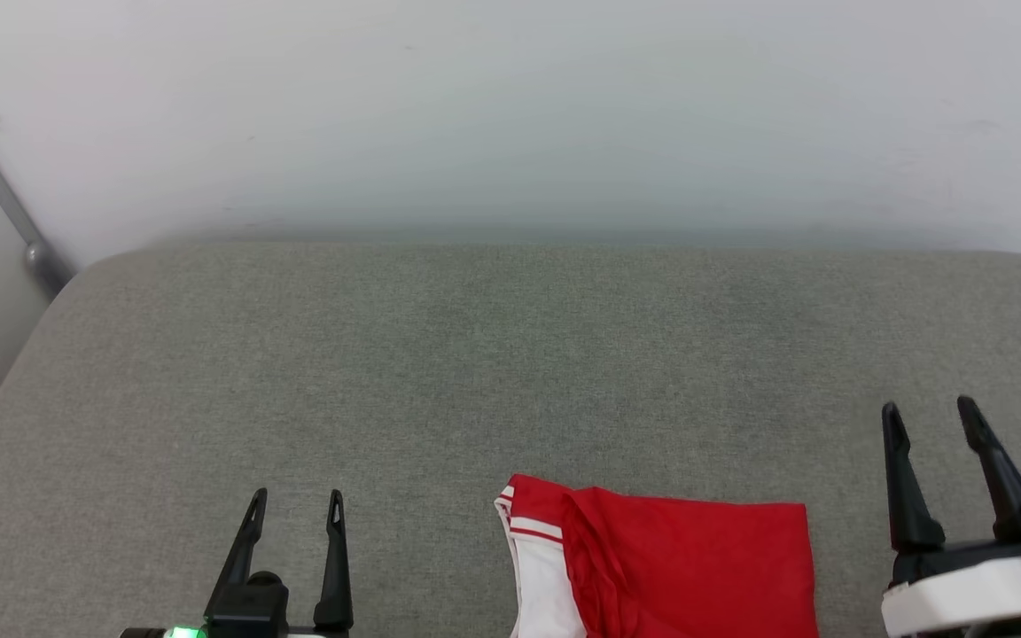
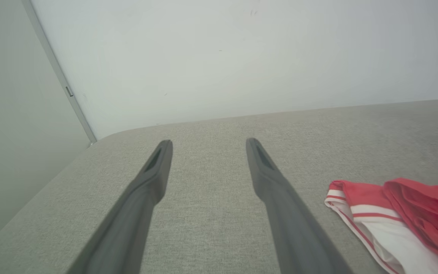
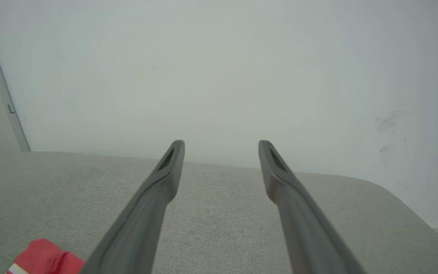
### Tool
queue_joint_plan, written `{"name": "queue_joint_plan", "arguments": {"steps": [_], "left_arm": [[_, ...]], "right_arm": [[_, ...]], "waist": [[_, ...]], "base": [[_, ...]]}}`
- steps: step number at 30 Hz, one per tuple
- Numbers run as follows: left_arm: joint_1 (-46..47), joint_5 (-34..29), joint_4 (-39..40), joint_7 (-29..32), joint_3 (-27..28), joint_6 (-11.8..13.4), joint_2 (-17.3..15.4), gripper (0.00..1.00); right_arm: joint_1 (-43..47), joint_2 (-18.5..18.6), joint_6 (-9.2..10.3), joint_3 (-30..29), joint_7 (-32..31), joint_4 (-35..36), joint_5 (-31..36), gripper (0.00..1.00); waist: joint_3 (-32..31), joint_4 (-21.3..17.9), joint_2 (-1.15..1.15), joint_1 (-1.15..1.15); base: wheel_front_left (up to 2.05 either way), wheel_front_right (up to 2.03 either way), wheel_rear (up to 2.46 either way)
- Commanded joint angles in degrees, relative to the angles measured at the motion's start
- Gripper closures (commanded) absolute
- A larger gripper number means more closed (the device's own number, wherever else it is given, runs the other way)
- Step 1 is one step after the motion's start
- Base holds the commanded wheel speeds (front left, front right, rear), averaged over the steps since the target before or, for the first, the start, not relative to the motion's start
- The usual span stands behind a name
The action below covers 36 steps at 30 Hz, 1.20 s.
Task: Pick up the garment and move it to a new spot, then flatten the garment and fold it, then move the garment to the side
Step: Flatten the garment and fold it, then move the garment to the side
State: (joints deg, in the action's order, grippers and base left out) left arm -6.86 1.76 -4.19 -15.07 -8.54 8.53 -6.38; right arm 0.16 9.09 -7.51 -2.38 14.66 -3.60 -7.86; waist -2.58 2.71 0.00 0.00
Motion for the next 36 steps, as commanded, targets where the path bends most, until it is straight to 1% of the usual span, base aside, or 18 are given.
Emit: {"name": "queue_joint_plan", "arguments": {"steps": [1, 7, 13, 19, 23, 27, 30, 33, 36], "left_arm": [[-1.0, -0.2, 0.4, -0.1, 0.3, -0.3, 0.3, 0.0], [-1.7, 0.2, 1.6, -0.1, 0.4, -0.8, 0.6, 0.0], [-2.4, 0.3, 3.3, -0.1, 0.8, -1.1, 0.9, 0.0], [-2.8, 0.5, 3.8, -0.1, 1.1, -1.4, 1.2, 0.0], [-2.6, 0.4, 3.9, -0.1, 1.5, -1.3, 1.5, 0.0], [-2.1, 0.3, 3.6, -0.1, 1.8, -1.3, 1.7, 0.0], [-1.6, 0.4, 3.5, -0.1, 2.2, -1.5, 1.8, 0.0], [-1.3, 0.4, 3.5, -0.1, 2.6, -1.6, 1.9, 0.0], [-1.1, 0.5, 3.6, -0.1, 2.8, -1.8, 2.0, 0.0]], "right_arm": [[2.2, -1.5, 0.04, -0.8, 0.4, 1.4, 0.4, 0.0], [8.5, -5.1, 0.04, -2.5, 0.5, 5.5, 0.6, 0.0], [12.8, -6.2, 0.04, -2.3, 0.5, 8.0, -0.5, 0.0], [13.2, -6.3, 0.04, -2.3, 0.5, 9.1, -2.3, 0.0], [9.3, -6.3, 0.04, -3.2, 0.5, 11.4, 0.1, 0.0], [3.3, -3.4, 0.04, -3.8, 0.1, 12.9, 1.6, 0.0], [-1.9, 0.2, 0.04, -2.9, -2.5, 13.1, 1.5, 0.0], [-5.7, 4.3, 0.04, -1.0, -8.5, 12.1, 0.5, 0.0], [-7.6, 8.5, 0.04, 2.3, -18.1, 9.7, -2.7, 0.0]], "waist": [[-0.2, 0.0, 0.0, 0.0], [-0.7, -0.1, 0.0, 0.0], [-0.9, 0.1, 0.0, 0.0], [-0.8, 0.2, 0.0, 0.0], [-0.6, -0.1, 0.0, 0.0], [-0.4, -0.3, 0.0, 0.0], [0.0, -0.3, 0.0, 0.0], [0.3, -0.3, 0.0, 0.0], [0.7, -0.3, 0.0, 0.0]], "base": [[0.0, 0.0, 0.0], [0.0, 0.0, 0.0], [0.0, 0.0, 0.0], [0.0, 0.0, 0.0], [0.0, 0.0, 0.0], [0.0, 0.0, 0.0], [0.0, 0.0, 0.0], [0.0, 0.0, 0.0], [0.0, 0.0, 0.0]]}}
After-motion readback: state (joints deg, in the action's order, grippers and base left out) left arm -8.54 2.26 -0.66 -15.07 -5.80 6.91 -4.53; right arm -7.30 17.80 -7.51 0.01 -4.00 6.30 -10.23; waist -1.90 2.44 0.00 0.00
